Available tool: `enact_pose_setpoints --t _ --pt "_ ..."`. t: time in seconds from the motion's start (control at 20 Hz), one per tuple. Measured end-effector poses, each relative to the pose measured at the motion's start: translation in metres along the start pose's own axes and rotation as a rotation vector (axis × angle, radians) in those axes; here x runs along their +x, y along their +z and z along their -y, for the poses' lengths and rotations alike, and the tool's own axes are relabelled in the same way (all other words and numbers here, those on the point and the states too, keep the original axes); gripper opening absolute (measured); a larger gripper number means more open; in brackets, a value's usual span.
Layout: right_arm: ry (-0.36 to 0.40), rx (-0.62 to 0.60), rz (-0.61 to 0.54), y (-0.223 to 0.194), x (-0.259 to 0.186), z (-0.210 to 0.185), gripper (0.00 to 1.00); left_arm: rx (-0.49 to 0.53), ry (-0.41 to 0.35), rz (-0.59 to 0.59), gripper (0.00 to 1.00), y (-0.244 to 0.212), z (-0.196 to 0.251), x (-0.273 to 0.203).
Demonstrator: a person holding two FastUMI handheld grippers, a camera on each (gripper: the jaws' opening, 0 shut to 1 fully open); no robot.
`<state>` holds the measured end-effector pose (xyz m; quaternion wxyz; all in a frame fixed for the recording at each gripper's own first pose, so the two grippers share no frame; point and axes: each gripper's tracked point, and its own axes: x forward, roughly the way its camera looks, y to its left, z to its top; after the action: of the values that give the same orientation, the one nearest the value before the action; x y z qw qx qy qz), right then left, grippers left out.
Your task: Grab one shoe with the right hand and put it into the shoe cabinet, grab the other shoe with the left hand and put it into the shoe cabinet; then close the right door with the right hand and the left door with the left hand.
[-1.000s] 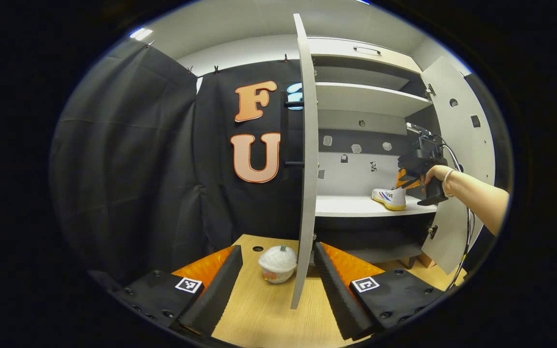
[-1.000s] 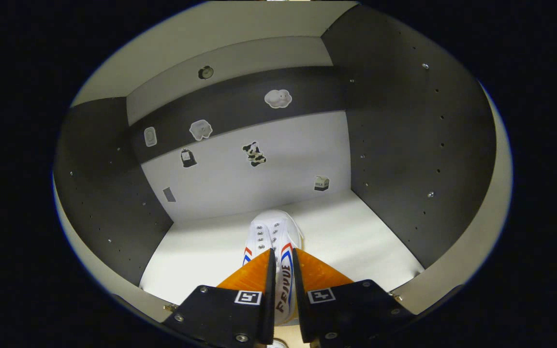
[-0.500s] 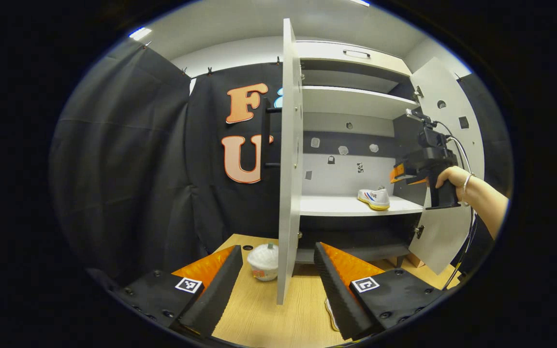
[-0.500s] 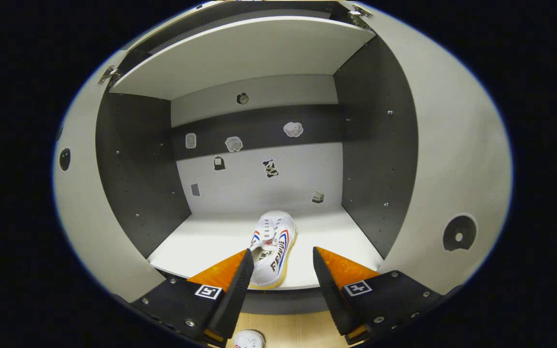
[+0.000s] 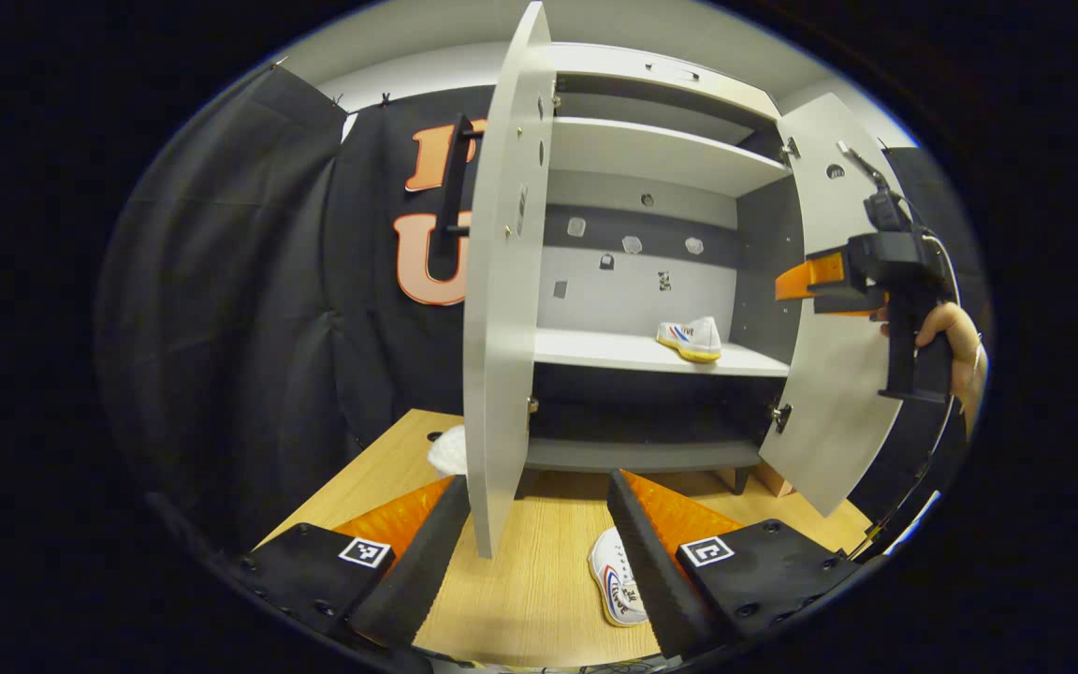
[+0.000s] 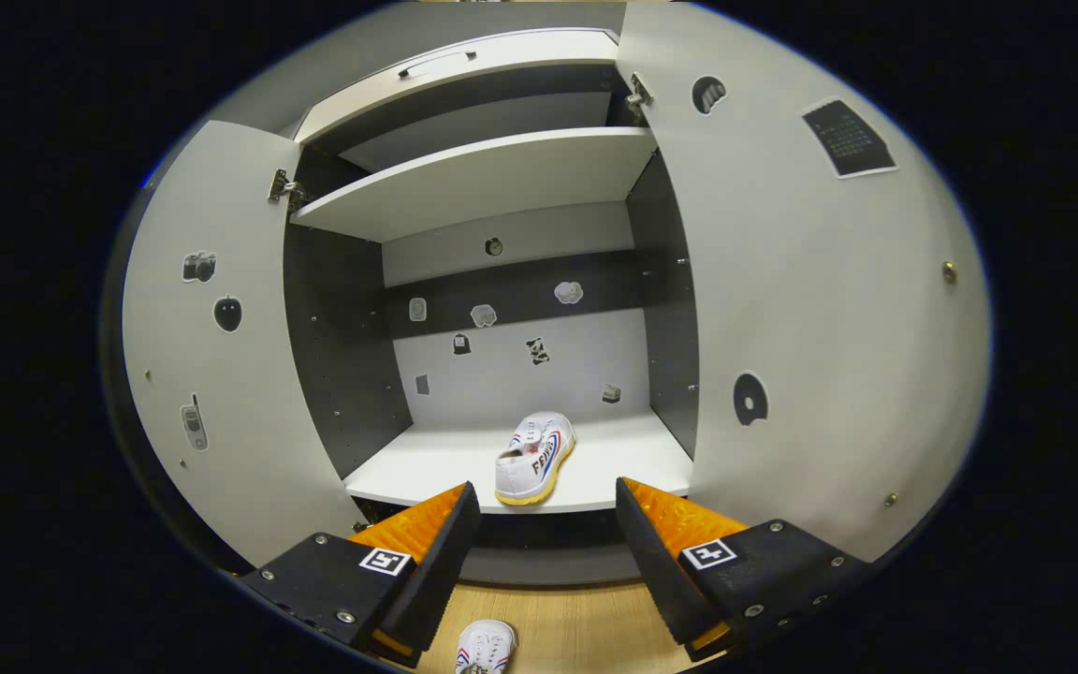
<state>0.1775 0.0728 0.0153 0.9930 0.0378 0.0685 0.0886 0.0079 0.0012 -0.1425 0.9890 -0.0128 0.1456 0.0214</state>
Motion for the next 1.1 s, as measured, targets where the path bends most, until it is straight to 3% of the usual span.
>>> enact_pose_setpoints --t 0.4,1.1 --pt "-0.049 -0.101 0.064 -0.011 -0.066 0.025 0.93 0.014 -0.127 -0.204 0.97 -0.085 0.054 0.053" --pt "-0.097 -0.09 0.067 -0.034 -0.103 0.049 0.93 0.04 -0.176 -0.567 0.98 -0.223 0.081 0.116"
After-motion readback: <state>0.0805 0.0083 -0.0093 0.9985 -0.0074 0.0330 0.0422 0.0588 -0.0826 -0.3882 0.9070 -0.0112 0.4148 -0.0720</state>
